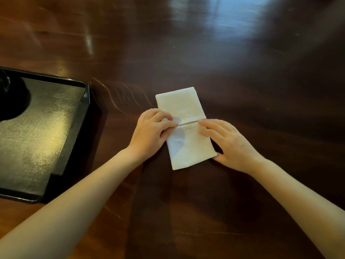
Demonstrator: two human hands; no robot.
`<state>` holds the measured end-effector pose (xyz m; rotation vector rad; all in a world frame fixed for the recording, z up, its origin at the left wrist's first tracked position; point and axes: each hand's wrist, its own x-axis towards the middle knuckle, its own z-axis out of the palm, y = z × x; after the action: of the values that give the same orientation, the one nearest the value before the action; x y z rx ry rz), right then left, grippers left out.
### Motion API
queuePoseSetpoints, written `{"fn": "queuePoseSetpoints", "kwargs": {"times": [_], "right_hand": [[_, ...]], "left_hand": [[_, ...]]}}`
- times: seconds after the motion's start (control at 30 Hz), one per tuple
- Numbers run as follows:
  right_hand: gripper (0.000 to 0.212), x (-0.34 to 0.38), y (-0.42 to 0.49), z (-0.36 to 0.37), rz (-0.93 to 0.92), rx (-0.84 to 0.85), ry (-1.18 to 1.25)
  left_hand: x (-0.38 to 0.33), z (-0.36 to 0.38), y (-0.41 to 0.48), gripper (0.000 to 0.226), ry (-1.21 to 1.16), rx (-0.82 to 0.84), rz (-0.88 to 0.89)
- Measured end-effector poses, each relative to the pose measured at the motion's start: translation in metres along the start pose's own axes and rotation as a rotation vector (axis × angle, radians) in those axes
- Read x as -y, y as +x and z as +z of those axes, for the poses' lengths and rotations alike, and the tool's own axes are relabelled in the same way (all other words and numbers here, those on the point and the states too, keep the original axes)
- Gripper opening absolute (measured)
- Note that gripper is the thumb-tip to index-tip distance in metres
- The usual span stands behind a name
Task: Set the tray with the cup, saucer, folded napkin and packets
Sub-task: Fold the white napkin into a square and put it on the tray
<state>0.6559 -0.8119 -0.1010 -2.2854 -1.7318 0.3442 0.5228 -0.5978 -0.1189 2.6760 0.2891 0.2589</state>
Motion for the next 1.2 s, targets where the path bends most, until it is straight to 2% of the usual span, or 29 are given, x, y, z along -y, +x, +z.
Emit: {"fn": "queuePoseSetpoints", "kwargs": {"times": [0.1, 0.27, 0.33, 0.47, 0.57, 0.63, 0.7, 0.83, 0.9, 1.0, 1.2], "right_hand": [[0.06, -0.008, 0.009, -0.004, 0.028, 0.036, -0.01], [0.035, -0.012, 0.017, -0.001, -0.019, -0.092, -0.026], [0.028, -0.013, 0.021, -0.001, -0.006, -0.144, 0.054], [0.026, -0.013, 0.03, -0.004, 0.117, -0.204, 0.275], [0.023, -0.007, 0.037, -0.005, 0.232, -0.272, 0.389], [0.022, -0.004, 0.039, -0.005, 0.297, -0.298, 0.412], [0.021, -0.002, 0.041, -0.002, 0.339, -0.329, 0.406], [0.017, 0.0, 0.043, 0.002, 0.415, -0.377, 0.488], [0.016, -0.002, 0.041, 0.002, 0.415, -0.311, 0.548], [0.031, -0.004, 0.042, 0.004, 0.382, -0.21, 0.52], [0.013, 0.001, 0.057, 0.007, 0.488, -0.279, 0.493]], "left_hand": [[0.002, 0.0, -0.001, 0.03, -0.003, 0.012, 0.013], [0.005, 0.0, -0.002, 0.031, -0.001, 0.032, 0.043], [0.008, -0.001, -0.005, 0.029, 0.023, 0.051, 0.069], [0.015, -0.007, -0.015, 0.049, 0.029, 0.126, 0.12], [0.016, -0.011, -0.018, 0.054, 0.012, 0.163, 0.121], [0.012, -0.009, -0.016, 0.055, -0.002, 0.118, 0.085], [0.006, -0.004, -0.011, 0.045, -0.032, 0.003, 0.039], [-0.003, 0.007, -0.003, 0.044, -0.109, -0.174, -0.156], [-0.006, 0.01, -0.001, 0.047, -0.172, -0.2, -0.224], [-0.007, 0.01, 0.0, 0.049, -0.264, -0.18, -0.312], [-0.018, 0.004, 0.01, 0.046, -0.412, -0.212, -0.545]]}}
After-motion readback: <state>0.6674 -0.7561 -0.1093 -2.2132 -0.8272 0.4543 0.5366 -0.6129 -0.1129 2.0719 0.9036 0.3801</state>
